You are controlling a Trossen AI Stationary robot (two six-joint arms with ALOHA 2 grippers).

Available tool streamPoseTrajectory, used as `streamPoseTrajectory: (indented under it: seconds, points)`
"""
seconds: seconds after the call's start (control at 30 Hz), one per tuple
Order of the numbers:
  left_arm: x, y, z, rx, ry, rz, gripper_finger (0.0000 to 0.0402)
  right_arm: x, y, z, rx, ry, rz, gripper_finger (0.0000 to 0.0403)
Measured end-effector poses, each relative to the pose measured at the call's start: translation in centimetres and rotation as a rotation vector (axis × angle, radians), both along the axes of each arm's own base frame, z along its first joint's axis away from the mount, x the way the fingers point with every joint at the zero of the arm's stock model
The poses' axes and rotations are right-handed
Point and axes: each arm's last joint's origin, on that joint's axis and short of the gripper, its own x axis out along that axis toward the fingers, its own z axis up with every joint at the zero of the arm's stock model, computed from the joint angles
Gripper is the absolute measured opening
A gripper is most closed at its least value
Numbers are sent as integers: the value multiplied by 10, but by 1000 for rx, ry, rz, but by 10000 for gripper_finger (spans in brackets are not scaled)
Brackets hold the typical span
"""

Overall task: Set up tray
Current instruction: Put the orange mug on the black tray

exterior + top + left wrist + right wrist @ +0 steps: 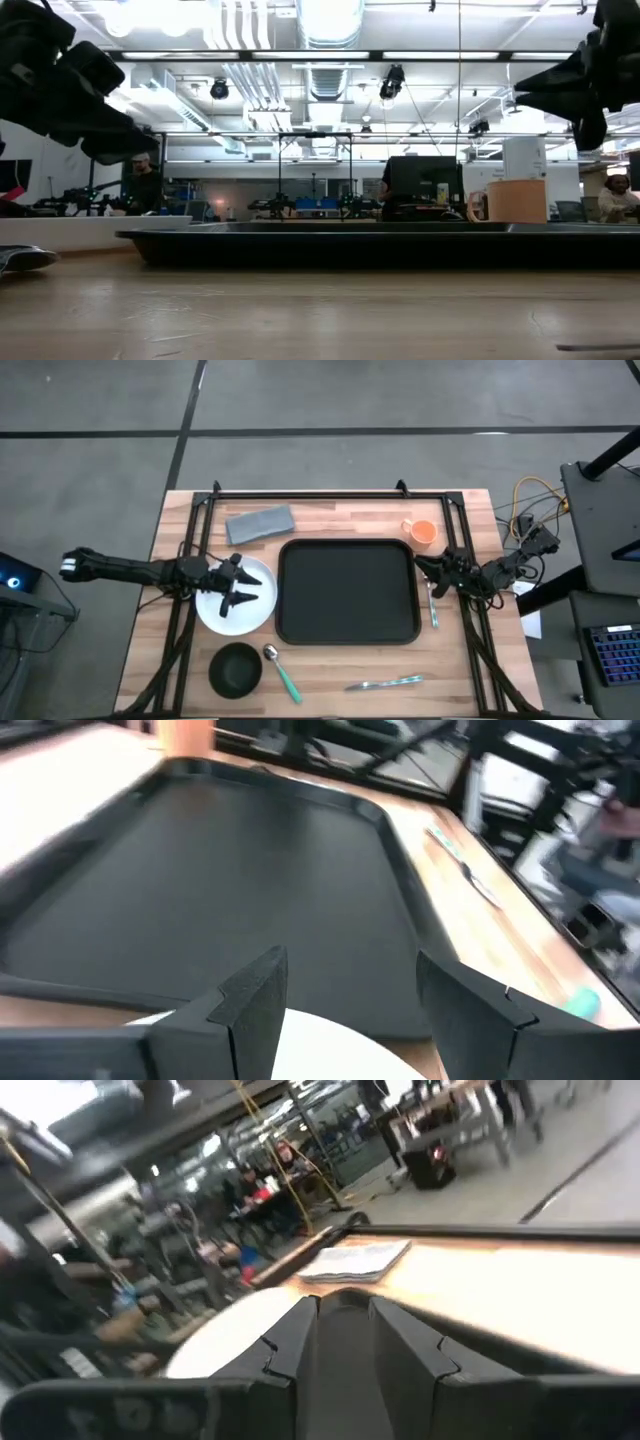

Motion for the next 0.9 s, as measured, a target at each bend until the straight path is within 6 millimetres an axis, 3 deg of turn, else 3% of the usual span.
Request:
streamPoseTrajectory:
  seconds: [0.13,0.33,0.43,0.7,0.9]
  points:
    - [3,0,9,32,8,0,201,-1,0,13,-92,-22,36,116]
    - [16,2,49,104,53,59,201,-5,-2,54,-256,25,23,186]
    - [26,4,72,176,104,141,201,-4,-3,83,-336,82,-52,212]
    - [65,4,120,267,165,162,201,20,7,170,-436,415,-510,245]
    - [92,2,121,291,236,143,201,37,9,225,-453,469,-584,251]
